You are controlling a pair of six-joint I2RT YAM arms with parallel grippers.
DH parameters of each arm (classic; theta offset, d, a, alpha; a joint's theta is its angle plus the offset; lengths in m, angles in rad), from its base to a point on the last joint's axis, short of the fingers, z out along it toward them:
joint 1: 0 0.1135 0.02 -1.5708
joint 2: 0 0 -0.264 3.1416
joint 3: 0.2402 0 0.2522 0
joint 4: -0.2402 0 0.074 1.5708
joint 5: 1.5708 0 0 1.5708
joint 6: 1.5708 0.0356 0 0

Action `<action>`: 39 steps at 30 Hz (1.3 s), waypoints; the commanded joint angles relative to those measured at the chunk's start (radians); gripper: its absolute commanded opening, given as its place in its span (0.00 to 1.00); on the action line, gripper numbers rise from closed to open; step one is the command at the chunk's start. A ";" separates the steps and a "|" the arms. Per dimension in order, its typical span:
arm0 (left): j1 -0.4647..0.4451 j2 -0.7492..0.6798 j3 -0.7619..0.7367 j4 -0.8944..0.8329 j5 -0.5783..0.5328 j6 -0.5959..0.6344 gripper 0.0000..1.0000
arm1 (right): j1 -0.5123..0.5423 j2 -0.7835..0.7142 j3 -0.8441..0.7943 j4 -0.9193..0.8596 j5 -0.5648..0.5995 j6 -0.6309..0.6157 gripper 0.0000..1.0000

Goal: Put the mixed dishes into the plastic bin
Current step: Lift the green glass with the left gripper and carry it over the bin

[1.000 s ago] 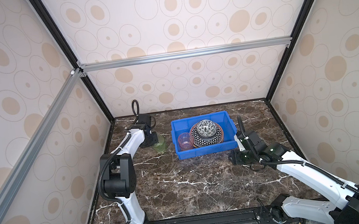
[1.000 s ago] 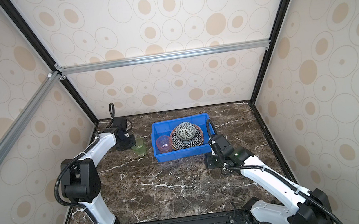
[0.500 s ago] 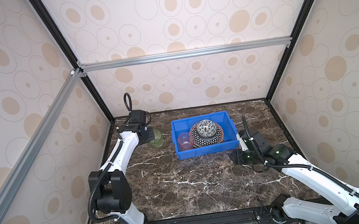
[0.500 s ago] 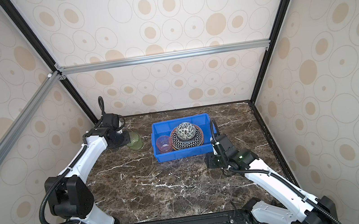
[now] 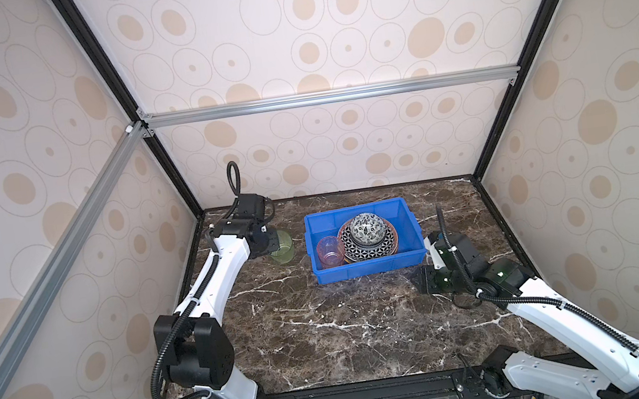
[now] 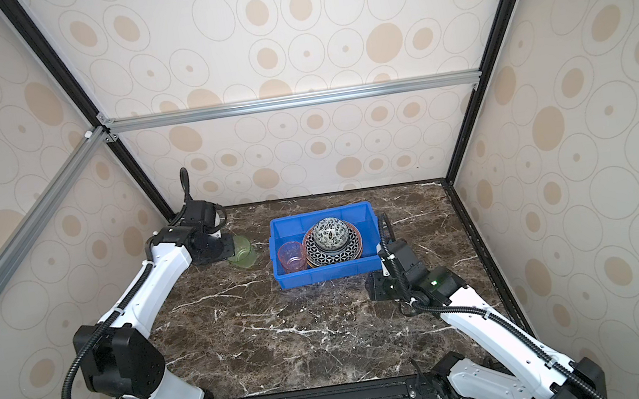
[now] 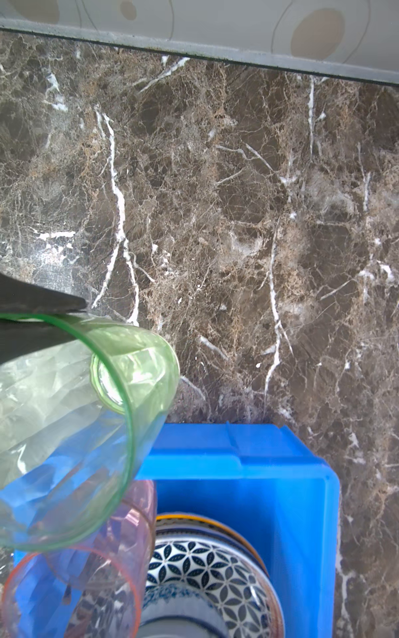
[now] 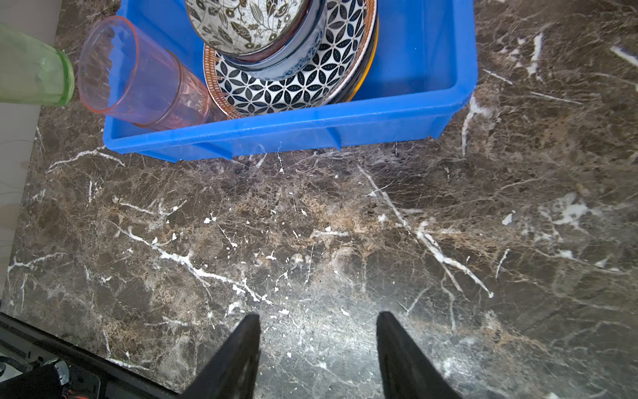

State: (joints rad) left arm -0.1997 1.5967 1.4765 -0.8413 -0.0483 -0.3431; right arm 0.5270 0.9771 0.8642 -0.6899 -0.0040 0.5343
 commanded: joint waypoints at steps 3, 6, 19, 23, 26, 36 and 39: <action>-0.052 -0.053 0.083 -0.040 -0.019 0.009 0.00 | -0.004 -0.026 -0.001 -0.031 0.007 0.009 0.57; -0.083 -0.052 0.113 -0.055 -0.031 0.005 0.00 | -0.004 -0.028 -0.005 -0.033 0.004 0.012 0.57; -0.186 -0.053 0.192 -0.073 -0.048 -0.010 0.00 | -0.004 -0.031 -0.011 -0.043 0.017 0.010 0.57; -0.215 -0.050 0.200 -0.070 -0.051 -0.007 0.00 | -0.003 -0.039 -0.008 -0.045 0.020 0.014 0.57; -0.232 -0.049 0.203 -0.061 -0.049 -0.008 0.00 | -0.004 -0.044 -0.008 -0.048 0.022 0.019 0.57; -0.269 -0.034 0.249 -0.056 -0.038 -0.008 0.00 | -0.004 -0.046 -0.010 -0.053 0.026 0.021 0.57; -0.280 -0.016 0.258 -0.055 -0.038 -0.010 0.00 | -0.004 -0.043 -0.011 -0.051 0.025 0.021 0.57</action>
State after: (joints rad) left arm -0.4652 1.5780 1.6825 -0.9009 -0.0837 -0.3454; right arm 0.5270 0.9421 0.8539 -0.7258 0.0044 0.5426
